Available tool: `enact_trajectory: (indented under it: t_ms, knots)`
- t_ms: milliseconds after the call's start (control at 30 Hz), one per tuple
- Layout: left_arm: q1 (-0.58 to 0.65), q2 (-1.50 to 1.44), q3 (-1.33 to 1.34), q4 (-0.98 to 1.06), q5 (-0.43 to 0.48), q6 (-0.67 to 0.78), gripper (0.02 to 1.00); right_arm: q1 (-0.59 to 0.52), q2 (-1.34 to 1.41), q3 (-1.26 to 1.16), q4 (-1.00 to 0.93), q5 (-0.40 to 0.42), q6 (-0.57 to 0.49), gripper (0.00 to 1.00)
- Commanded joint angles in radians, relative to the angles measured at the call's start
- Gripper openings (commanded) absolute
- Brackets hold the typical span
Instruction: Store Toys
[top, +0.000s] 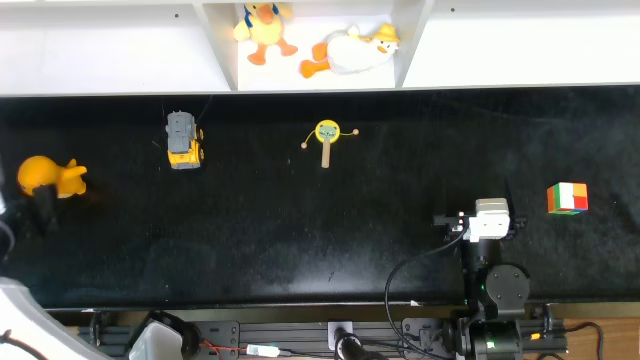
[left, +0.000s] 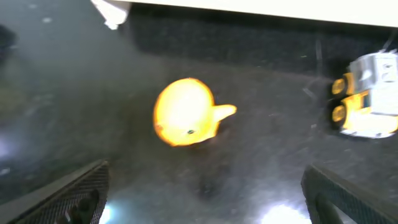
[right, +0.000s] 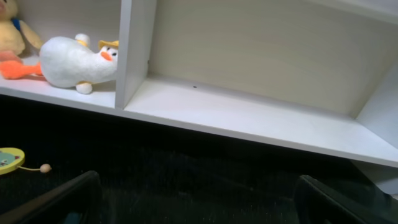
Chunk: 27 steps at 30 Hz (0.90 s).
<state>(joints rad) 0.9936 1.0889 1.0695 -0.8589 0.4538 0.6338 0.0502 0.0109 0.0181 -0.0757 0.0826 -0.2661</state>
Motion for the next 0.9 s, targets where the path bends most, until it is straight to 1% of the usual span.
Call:
enact_trajectory:
  t_ms: [33, 167, 300, 567, 700, 733, 900]
  knots:
    - [0.040, 0.037, 0.024, 0.006, 0.076, 0.208, 0.996, 0.002, -0.006, -0.014, 0.005, -0.004, -0.004, 0.996]
    - [0.040, 0.115, 0.024, 0.035, 0.085, 0.203, 0.993, 0.002, -0.006, -0.014, 0.005, -0.004, -0.004, 0.996]
    - [0.040, 0.216, 0.024, 0.041, 0.163, 0.204, 0.996, 0.002, -0.006, -0.014, 0.005, -0.005, -0.004, 0.996]
    - [0.037, 0.362, 0.024, 0.141, 0.163, 0.203, 0.996, 0.002, -0.006, -0.014, 0.005, -0.004, -0.004, 0.996]
    - [0.036, 0.412, 0.024, 0.211, 0.164, 0.161, 0.998, 0.002, -0.006, -0.014, 0.005, -0.004, -0.004, 0.993]
    - [0.032, 0.423, 0.024, 0.232, 0.166, 0.142, 0.998, 0.002, -0.006, -0.014, 0.005, -0.005, -0.004, 0.993]
    - [-0.013, 0.454, 0.024, 0.252, 0.169, 0.139, 0.998, 0.002, -0.006, -0.014, 0.005, -0.004, -0.004, 0.996]
